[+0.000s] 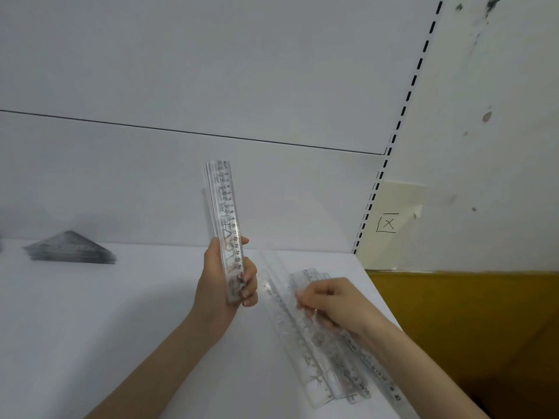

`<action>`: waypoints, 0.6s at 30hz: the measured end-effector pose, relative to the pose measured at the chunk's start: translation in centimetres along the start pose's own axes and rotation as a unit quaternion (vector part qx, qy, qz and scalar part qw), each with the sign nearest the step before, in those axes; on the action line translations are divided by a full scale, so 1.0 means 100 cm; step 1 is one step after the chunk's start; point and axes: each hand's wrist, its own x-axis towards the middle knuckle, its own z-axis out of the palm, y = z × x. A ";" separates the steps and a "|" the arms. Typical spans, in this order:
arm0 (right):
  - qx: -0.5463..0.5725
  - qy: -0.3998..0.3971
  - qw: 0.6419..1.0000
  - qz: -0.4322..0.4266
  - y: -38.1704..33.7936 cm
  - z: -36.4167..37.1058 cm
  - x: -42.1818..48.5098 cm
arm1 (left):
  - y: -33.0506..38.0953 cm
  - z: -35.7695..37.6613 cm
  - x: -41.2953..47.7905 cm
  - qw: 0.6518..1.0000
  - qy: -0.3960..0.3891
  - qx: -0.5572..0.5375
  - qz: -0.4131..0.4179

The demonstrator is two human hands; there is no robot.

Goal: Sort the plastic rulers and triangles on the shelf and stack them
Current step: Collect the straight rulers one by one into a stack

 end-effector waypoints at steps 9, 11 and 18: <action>0.111 -0.007 0.978 -0.175 -0.032 -0.003 0.007 | -0.010 0.010 -0.007 0.995 -0.047 0.057 -0.067; 0.088 -0.006 0.979 -0.184 -0.038 0.003 0.011 | -0.011 0.014 -0.009 0.991 -0.067 0.082 -0.088; 0.065 0.034 0.976 -0.205 -0.047 0.016 0.016 | -0.005 0.015 -0.013 0.986 -0.124 0.085 -0.078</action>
